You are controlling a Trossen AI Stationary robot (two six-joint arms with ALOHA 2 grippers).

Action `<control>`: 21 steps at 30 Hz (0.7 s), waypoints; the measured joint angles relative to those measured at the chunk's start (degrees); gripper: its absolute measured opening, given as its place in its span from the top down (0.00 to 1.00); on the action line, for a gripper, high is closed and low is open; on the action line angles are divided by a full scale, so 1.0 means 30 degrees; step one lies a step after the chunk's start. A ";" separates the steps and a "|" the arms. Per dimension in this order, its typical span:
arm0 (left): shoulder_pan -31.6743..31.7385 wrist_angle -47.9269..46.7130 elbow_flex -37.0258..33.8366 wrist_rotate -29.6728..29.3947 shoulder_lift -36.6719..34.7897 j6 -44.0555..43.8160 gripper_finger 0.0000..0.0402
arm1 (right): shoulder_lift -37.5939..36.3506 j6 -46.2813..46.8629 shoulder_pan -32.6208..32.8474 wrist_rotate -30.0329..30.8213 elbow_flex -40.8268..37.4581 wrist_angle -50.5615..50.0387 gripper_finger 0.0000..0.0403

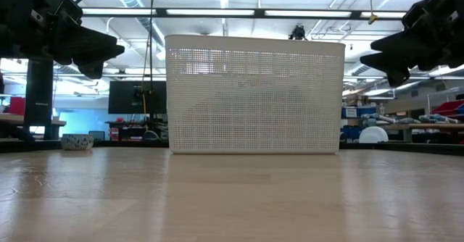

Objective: Sort clothes
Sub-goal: Return to Home Position

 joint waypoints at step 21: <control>0.0000 0.0000 0.0000 0.0000 0.0007 0.0000 0.66 | 0.0044 -0.2173 0.1991 1.2166 0.0058 0.0606 0.51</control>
